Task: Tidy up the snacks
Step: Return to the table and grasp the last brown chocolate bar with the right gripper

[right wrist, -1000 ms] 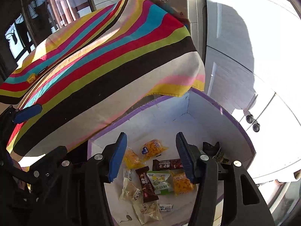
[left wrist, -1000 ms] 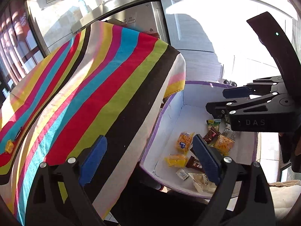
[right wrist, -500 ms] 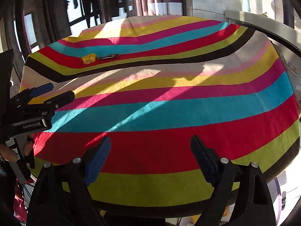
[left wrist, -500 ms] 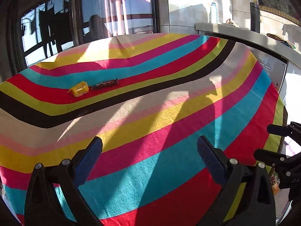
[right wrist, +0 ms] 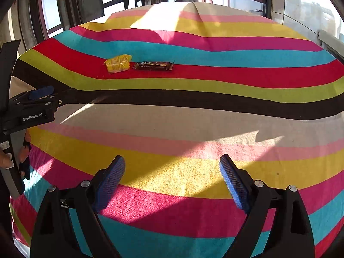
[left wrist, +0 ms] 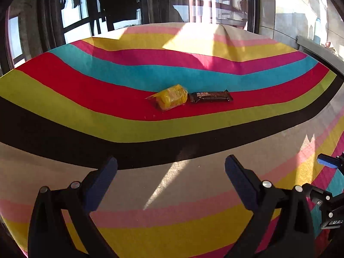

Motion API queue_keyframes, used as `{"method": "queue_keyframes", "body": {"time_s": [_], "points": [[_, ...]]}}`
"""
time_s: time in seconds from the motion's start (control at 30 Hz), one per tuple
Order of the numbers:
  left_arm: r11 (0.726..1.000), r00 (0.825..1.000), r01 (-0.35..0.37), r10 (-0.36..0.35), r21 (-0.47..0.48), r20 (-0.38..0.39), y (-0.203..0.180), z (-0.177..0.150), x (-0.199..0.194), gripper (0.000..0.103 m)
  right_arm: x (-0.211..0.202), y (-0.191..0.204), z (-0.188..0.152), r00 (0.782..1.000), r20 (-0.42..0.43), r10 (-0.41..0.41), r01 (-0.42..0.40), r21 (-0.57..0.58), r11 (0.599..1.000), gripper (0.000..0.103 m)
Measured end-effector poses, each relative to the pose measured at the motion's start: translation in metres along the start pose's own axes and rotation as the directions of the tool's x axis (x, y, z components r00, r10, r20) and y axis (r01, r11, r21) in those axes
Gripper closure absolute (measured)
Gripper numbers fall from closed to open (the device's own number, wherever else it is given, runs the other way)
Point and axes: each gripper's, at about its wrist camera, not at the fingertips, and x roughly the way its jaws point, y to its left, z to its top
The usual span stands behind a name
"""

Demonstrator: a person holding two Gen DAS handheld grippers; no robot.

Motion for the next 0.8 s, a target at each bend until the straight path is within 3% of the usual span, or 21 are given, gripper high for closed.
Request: {"method": "queue_keyframes", "body": {"time_s": [0.23, 0.3, 0.37, 0.47, 0.53, 0.6, 0.7, 0.8], "points": [[0.997, 0.999, -0.030, 0.028, -0.077, -0.027, 0.008, 0.035, 0.059, 0.003, 0.061, 0.000, 0.053, 0.999, -0.038, -0.030, 0.027, -0.073, 0.997, 0.017], [0.989, 1.000, -0.001, 0.004, -0.147, 0.023, 0.015, 0.031, 0.059, 0.003, 0.076, 0.001, 0.069, 0.999, -0.044, -0.022, 0.017, -0.116, 0.993, 0.017], [0.978, 0.999, 0.052, -0.049, -0.202, 0.018, 0.025, 0.028, 0.062, 0.003, 0.090, 0.001, 0.087, 0.999, -0.036, -0.013, 0.007, -0.167, 0.986, 0.017], [0.952, 0.993, 0.114, -0.108, -0.285, 0.035, 0.041, 0.024, 0.064, 0.003, 0.110, 0.003, 0.117, 0.996, -0.022, 0.082, -0.085, -0.230, 0.969, 0.017], [0.927, 0.987, 0.159, -0.156, -0.339, 0.036, 0.052, 0.020, 0.066, 0.003, 0.126, 0.007, 0.136, 0.988, -0.034, 0.153, -0.157, -0.269, 0.950, 0.017], [0.910, 0.983, 0.181, -0.178, -0.373, 0.043, 0.058, 0.017, 0.067, 0.003, 0.142, 0.016, 0.152, 0.983, -0.054, 0.173, -0.181, -0.346, 0.921, 0.017], [0.908, 0.982, 0.187, -0.188, -0.376, 0.033, 0.055, 0.018, 0.071, 0.003, 0.162, 0.031, 0.167, 0.976, -0.111, 0.188, -0.219, -0.471, 0.855, 0.017], [0.911, 0.980, 0.192, -0.201, -0.364, 0.014, 0.051, 0.018, 0.075, 0.003, 0.176, 0.031, 0.177, 0.952, -0.179, 0.247, -0.304, -0.499, 0.811, 0.017]]}}
